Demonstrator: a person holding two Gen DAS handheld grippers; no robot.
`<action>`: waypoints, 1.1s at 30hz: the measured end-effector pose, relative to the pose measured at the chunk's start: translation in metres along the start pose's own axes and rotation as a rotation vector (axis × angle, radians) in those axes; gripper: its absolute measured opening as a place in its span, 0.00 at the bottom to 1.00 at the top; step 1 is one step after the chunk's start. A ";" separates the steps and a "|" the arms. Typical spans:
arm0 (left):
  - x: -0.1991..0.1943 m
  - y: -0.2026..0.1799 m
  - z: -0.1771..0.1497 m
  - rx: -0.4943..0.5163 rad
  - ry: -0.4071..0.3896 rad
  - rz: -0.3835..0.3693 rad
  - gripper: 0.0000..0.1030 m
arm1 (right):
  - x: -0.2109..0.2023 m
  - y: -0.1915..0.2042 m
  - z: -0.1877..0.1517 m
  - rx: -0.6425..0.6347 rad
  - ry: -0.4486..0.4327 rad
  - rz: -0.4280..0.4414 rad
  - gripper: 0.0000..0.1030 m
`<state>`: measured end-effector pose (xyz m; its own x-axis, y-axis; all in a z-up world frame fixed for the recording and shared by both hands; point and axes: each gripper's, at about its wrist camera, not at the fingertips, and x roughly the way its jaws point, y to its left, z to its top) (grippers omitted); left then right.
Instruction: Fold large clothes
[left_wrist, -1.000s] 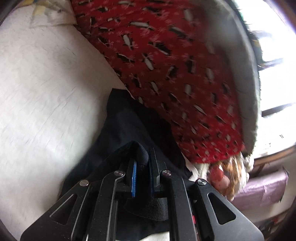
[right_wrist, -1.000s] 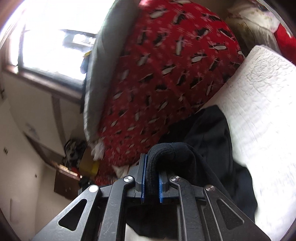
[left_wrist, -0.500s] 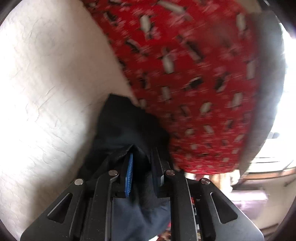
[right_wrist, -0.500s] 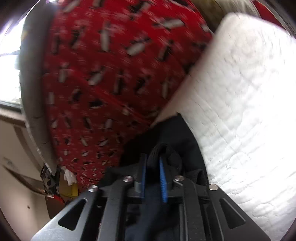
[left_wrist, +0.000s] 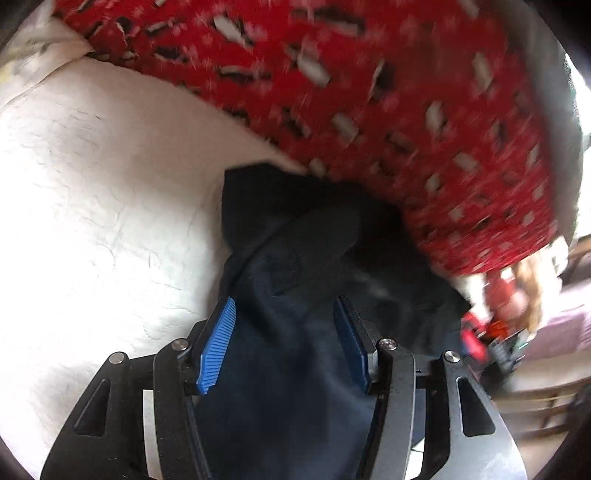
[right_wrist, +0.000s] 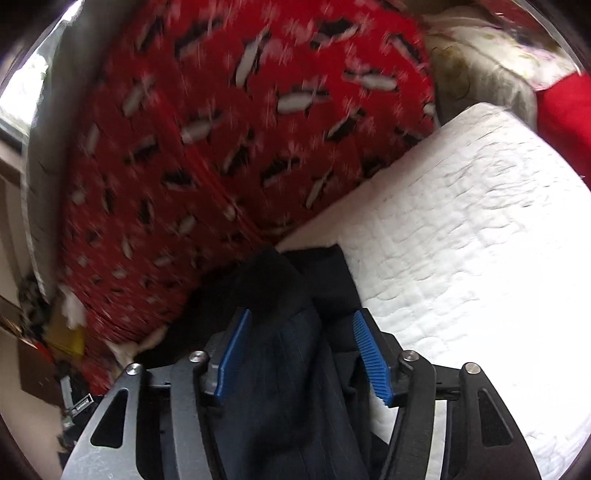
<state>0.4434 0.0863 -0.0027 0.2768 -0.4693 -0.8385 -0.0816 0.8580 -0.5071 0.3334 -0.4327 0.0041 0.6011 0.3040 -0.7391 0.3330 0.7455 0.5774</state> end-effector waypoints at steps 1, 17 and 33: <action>0.006 -0.001 -0.001 0.011 0.015 0.014 0.52 | 0.007 0.005 0.000 -0.018 0.004 -0.011 0.59; 0.012 0.016 0.015 -0.065 -0.171 0.143 0.02 | 0.022 -0.005 0.031 0.034 -0.125 -0.038 0.07; -0.019 -0.013 -0.037 0.074 -0.256 0.155 0.35 | -0.006 0.020 -0.038 -0.132 -0.188 -0.005 0.39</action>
<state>0.4040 0.0761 0.0122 0.4995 -0.2715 -0.8227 -0.0746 0.9326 -0.3530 0.3091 -0.3975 0.0071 0.7286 0.1934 -0.6571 0.2456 0.8217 0.5142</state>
